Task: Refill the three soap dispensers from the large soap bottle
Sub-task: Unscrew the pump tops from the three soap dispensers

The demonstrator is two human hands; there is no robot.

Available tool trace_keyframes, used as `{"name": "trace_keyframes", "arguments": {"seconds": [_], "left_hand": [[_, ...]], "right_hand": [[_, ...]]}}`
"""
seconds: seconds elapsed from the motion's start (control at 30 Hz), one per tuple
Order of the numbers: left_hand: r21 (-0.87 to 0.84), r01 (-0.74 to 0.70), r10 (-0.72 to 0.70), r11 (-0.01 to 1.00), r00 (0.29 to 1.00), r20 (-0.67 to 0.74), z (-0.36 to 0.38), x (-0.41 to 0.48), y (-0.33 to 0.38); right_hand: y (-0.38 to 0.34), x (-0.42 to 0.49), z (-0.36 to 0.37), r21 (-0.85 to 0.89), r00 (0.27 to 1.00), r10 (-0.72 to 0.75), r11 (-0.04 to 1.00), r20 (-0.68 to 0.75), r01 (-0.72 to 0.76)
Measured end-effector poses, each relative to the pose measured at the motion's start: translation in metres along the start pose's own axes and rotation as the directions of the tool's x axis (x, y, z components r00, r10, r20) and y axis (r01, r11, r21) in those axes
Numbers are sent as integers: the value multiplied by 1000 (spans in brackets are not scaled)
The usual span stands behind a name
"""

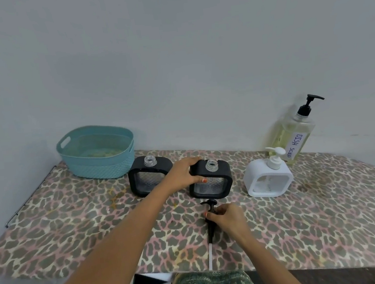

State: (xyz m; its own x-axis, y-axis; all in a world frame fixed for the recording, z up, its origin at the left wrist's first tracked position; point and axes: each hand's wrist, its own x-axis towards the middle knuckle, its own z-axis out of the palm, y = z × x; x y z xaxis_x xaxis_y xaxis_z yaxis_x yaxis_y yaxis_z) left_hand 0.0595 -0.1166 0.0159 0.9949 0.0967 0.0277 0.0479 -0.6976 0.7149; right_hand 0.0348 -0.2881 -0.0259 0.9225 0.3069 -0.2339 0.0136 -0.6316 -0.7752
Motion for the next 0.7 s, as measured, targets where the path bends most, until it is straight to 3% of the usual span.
{"name": "trace_keyframes", "arguments": {"seconds": [0.7], "left_hand": [[-40,-20,20,999,1000,0,-10,-8,17]], "right_hand": [[2,-2,-8,37,995,-24,999,-95,28]]}}
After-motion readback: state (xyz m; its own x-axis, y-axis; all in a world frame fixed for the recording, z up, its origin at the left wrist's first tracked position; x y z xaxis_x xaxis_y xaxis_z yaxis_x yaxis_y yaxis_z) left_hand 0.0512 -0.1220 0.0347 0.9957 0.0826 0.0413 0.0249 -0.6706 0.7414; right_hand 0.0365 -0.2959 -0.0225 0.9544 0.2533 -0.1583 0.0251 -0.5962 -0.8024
